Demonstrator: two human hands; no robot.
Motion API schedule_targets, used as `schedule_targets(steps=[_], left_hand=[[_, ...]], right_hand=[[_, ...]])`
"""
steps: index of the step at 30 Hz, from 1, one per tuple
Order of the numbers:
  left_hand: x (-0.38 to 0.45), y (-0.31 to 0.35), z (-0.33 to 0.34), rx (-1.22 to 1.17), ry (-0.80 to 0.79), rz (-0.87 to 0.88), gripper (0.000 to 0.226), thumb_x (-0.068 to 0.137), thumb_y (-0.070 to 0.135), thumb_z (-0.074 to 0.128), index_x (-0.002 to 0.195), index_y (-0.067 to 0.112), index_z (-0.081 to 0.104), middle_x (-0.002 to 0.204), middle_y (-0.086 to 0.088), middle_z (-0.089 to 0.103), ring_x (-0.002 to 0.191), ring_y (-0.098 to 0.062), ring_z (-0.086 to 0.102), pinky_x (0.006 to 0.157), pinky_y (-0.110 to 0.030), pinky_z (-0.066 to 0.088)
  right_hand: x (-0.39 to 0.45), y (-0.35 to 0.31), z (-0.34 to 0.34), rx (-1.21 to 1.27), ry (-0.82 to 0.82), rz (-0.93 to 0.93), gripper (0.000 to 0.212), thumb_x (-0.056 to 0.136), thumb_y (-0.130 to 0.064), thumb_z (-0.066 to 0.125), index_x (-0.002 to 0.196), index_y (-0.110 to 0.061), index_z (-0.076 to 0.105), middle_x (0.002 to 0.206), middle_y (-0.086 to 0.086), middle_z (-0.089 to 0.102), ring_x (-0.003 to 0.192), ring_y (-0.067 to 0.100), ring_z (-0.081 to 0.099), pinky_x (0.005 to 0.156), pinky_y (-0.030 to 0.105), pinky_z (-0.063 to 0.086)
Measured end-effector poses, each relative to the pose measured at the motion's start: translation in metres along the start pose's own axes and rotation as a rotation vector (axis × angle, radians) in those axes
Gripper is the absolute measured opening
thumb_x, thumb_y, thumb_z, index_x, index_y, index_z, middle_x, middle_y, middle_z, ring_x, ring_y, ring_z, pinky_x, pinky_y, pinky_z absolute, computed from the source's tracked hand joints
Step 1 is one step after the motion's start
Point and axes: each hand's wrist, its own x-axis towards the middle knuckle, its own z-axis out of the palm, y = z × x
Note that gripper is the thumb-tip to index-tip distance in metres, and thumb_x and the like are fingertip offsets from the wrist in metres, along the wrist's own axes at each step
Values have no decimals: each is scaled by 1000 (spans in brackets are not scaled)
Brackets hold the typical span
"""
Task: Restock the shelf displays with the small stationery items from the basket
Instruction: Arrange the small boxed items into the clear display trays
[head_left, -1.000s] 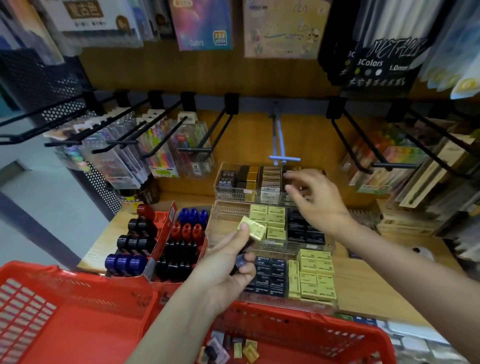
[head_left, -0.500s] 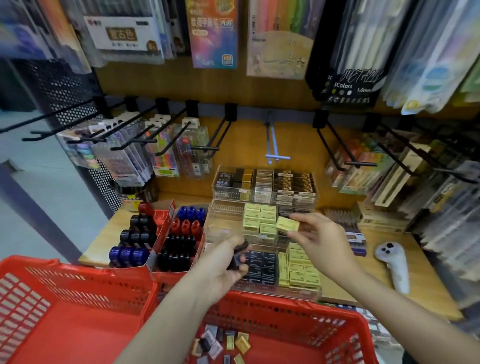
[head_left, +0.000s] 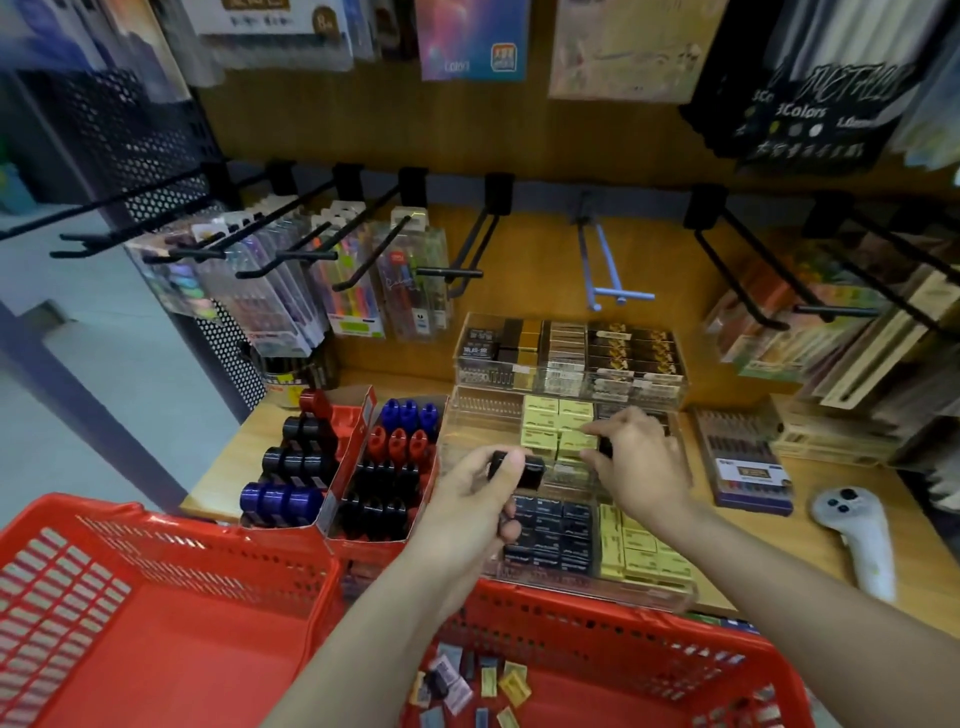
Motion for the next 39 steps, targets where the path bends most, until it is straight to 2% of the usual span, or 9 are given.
schedule_targets(steps=[4,8,12,16,23,29,34,36,39], left_hand=[[0,0,1,-22,2,28,20,91,41,61,104,32,73,85,2,52,59,-5,49,64,-26,40],[-3,1,3,149,49,181,13,93,37,62,101,35,72,68,21,58,55,0,49,54,-15,40],[-4,4,4,153,122,234,12,91,30,67,102,25,66,85,10,71,56,-6,49,54,-19,43],[-7,8,11,-10,130,190,26,89,27,68,109,12,60,80,9,71,61,0,59,59,-22,47],[-19,16,23,-111,-17,101,44,78,39,70,113,13,63,72,4,63,60,-5,53,57,-21,45],[-23,12,19,51,-131,108,29,91,14,68,118,24,66,112,7,72,73,-1,59,59,-16,45],[-20,10,24,128,-32,58,47,90,-3,59,118,34,59,122,3,59,104,-11,55,93,-32,48],[-16,9,22,117,-38,-22,56,90,-11,51,124,33,56,127,4,50,120,-15,45,114,-45,33],[-8,1,19,147,19,-32,38,95,-2,57,120,27,58,128,5,52,124,-17,47,117,-46,30]], right_hand=[[3,-3,8,33,7,28,32,91,-34,67,123,-32,66,123,-4,57,118,19,50,95,39,36],[-2,-4,3,25,15,28,34,90,-38,68,122,-30,66,128,-4,58,119,20,53,97,40,39],[-29,-12,-21,577,68,-206,24,91,-28,66,115,-31,67,115,-15,59,93,2,65,87,26,55],[-71,-33,-39,945,-117,-389,42,82,-34,74,122,-38,62,117,-17,57,96,11,70,82,20,56],[-86,-39,-55,851,120,-331,38,78,-14,80,108,-34,68,106,-22,60,88,5,63,76,15,55],[-90,-14,-76,880,39,-219,34,77,-19,81,102,-40,70,105,-13,57,84,2,61,73,10,52],[-82,17,-67,660,21,-168,30,81,-26,77,107,-40,68,108,-16,57,88,-2,62,75,5,50],[-68,38,-64,464,93,-80,31,81,-30,77,112,-30,71,104,-14,59,84,-1,61,74,6,47],[-44,57,-56,293,134,-28,32,82,-27,78,113,-21,72,102,-4,63,76,4,57,75,14,41]])
